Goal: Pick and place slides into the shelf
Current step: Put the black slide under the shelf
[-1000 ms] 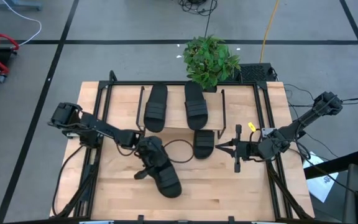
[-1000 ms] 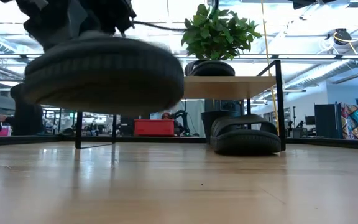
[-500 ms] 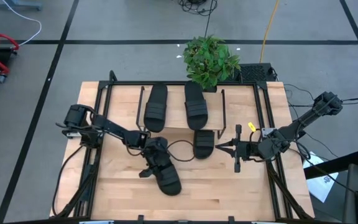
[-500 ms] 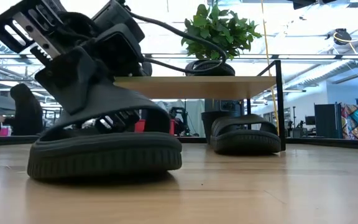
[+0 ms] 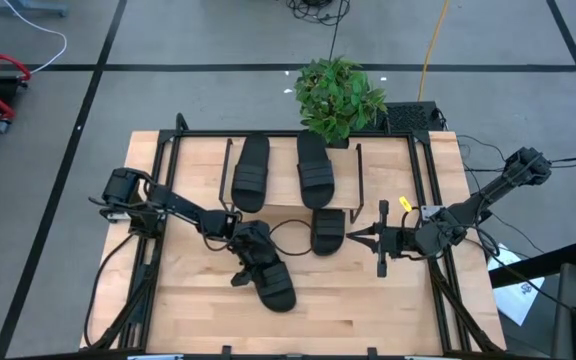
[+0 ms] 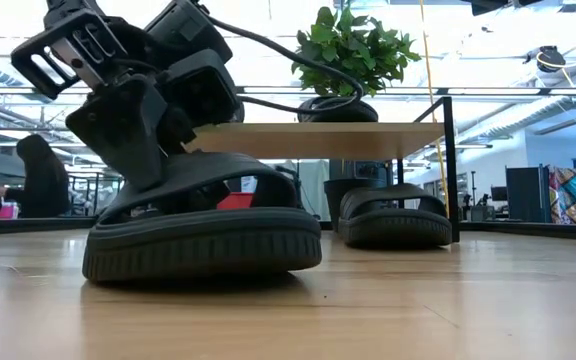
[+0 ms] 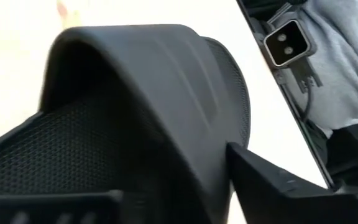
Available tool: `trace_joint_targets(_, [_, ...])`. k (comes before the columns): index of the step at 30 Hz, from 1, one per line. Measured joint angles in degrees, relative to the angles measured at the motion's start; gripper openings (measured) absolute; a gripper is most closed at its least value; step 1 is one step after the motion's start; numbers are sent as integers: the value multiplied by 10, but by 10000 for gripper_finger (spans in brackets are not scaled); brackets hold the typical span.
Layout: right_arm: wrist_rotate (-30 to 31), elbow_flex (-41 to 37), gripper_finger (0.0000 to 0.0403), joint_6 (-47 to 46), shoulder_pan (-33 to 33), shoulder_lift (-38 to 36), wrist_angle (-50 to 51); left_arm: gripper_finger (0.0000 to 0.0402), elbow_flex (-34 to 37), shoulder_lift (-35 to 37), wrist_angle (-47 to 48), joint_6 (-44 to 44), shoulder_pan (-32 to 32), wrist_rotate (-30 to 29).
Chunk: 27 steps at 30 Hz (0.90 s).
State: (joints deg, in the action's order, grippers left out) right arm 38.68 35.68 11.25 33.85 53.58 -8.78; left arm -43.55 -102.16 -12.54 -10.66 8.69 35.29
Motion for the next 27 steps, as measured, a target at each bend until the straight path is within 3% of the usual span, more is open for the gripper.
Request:
trace_joint_targets(6, [0,0,6,0,0,0,0,252,1,5,5,11,9,-23])
trace_joint_targets(11, [0,0,6,0,0,0,0,303,3,38,21,43,20,-67])
trace_joint_targets(21, [0,0,6,0,0,0,0,309,2,124,34,40,34,-96])
trace_joint_targets(27, [-2,0,6,-1,0,0,0,296,2,142,37,36,69,-161])
